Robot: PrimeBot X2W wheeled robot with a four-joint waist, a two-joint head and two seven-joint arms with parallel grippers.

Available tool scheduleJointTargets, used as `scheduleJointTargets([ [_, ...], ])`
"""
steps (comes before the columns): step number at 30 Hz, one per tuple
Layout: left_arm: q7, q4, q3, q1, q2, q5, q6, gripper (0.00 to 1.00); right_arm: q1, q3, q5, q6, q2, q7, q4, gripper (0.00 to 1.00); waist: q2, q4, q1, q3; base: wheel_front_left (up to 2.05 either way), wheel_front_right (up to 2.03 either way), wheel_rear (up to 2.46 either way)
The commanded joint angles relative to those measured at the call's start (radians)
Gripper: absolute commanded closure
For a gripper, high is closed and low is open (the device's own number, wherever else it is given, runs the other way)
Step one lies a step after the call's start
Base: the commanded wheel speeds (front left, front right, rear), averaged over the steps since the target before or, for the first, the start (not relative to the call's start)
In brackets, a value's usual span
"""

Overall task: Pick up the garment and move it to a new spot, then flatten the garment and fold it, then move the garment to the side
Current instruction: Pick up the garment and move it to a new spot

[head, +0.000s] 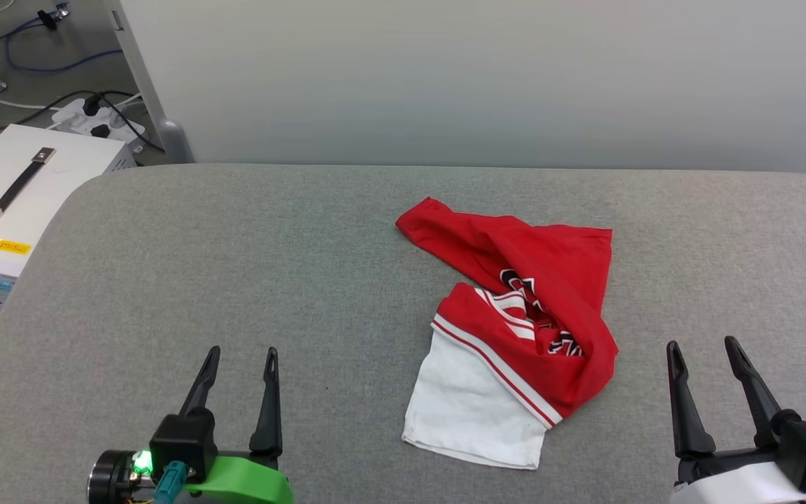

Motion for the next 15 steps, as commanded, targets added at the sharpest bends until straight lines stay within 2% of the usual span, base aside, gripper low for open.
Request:
scheduleJointTargets([
  [1,-0.006,0.003,0.01,0.017,-0.009,0.012,-0.011,0.0,0.016,0.001,0.009,-0.001,-0.001,-0.005,0.004,0.0,0.0,0.002,0.0001,-0.002,0.0,0.0,0.0],
  [15,-0.006,0.016,0.081,0.032,-0.06,0.077,-0.075,0.0,0.027,0.01,0.012,-0.001,-0.001,-0.005,0.019,0.0,0.0,0.01,0.0001,-0.01,0.0,0.0,0.0],
])
